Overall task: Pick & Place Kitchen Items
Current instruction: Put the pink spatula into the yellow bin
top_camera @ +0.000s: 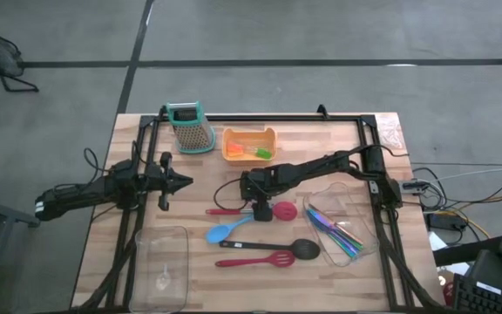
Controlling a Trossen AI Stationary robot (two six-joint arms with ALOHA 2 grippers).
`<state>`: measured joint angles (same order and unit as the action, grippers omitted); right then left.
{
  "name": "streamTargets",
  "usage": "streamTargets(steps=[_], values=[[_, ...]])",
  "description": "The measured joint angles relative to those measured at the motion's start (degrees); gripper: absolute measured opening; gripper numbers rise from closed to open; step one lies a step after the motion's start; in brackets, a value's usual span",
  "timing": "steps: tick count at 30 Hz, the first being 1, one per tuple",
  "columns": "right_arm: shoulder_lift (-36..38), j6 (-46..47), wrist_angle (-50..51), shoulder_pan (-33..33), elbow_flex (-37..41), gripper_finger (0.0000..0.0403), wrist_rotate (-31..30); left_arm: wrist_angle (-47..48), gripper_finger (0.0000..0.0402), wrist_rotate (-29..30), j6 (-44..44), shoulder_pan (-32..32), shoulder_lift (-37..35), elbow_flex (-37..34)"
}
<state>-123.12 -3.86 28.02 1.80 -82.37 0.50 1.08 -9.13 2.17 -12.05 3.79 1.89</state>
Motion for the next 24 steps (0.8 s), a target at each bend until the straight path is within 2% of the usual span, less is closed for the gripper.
streamTargets(steps=[12, 24], values=[[-0.23, 0.00, -0.16, 0.02, 0.13, 0.0127, 0.47, 0.01, 0.0035, 0.00, -0.01, -0.01, 0.00, 0.00], [-0.25, 0.25, 0.18, 0.07, -0.68, 0.0096, 1.02, 0.02, 0.0035, 0.01, -0.01, -0.01, 0.00, 0.00]])
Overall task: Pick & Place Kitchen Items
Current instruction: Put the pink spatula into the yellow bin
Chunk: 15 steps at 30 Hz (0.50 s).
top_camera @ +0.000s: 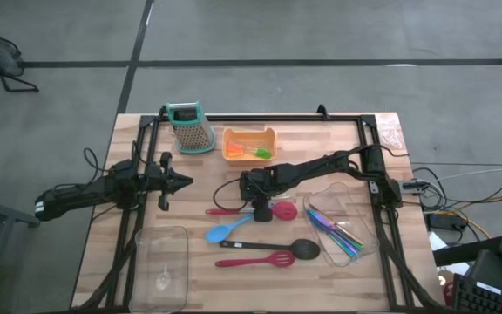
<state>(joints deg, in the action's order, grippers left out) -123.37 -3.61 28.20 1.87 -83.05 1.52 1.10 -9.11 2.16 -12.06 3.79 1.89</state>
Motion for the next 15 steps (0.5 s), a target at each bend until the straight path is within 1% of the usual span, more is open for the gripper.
streamTargets(steps=[6, 15], values=[[-0.06, -0.61, 0.50, 0.00, -0.81, 0.0093, 0.02, 0.00, 0.0035, -0.01, -0.01, 0.00, 0.00, 0.00], [-0.09, -3.01, 0.30, 0.02, -0.92, 0.0109, 0.00, 0.00, 0.0035, -0.01, 0.01, -0.02, 0.00, 0.00]])
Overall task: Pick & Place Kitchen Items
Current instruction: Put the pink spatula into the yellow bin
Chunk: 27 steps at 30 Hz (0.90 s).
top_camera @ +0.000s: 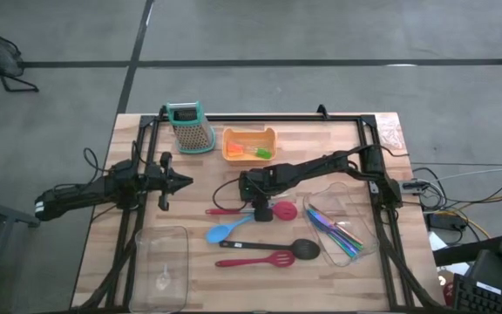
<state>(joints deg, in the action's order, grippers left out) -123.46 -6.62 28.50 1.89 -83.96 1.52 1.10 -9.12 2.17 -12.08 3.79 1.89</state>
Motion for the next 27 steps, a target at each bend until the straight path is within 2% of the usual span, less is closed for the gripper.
streamTargets(steps=[15, 23, 27], values=[[0.00, -3.93, -0.27, 0.00, -0.04, 0.0074, 0.02, 0.00, 0.0035, 0.01, -0.01, 0.01, 0.01, 0.00], [0.47, -5.19, 0.17, 0.20, -0.07, 0.0020, 0.00, 0.00, 0.0035, 0.01, -0.01, 0.01, 0.00, 0.00], [1.60, -5.40, 0.72, 0.22, 0.06, 0.0016, -0.48, 0.00, 0.0035, 0.00, 0.00, 0.01, 0.00, 0.00]])
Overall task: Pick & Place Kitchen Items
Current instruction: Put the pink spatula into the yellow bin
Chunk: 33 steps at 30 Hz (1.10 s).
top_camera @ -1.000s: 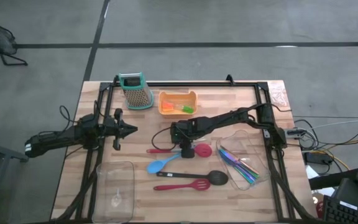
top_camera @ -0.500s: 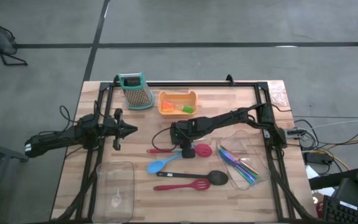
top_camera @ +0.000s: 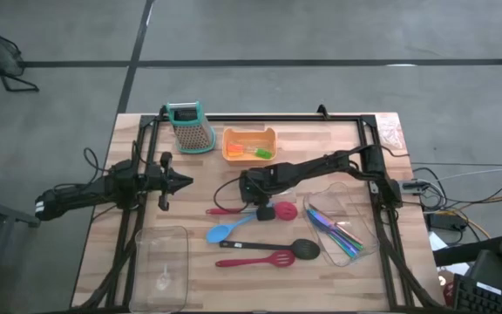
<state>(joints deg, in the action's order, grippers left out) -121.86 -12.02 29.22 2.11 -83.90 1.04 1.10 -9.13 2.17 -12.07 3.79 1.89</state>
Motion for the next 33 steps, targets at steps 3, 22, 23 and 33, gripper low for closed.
streamTargets(steps=[3, 22, 23, 33], values=[[0.81, -0.02, 1.89, 0.16, -0.90, 0.0014, -3.26, 0.00, 0.0035, 0.00, 0.01, 0.01, 0.00, 0.00], [1.28, -3.39, 15.94, 0.33, -19.37, 0.0011, -10.66, -0.03, 0.0035, 0.01, -0.01, -0.01, 0.02, 0.00], [1.35, -3.61, 16.45, 0.41, -20.98, 0.0011, -10.92, -0.04, 0.0035, 0.00, 0.00, 0.01, 0.02, 0.00], [1.49, -4.51, 21.04, 5.34, -34.82, 0.0011, -11.32, -0.04, 0.0035, 0.01, 0.00, 0.01, 0.02, 0.00]])
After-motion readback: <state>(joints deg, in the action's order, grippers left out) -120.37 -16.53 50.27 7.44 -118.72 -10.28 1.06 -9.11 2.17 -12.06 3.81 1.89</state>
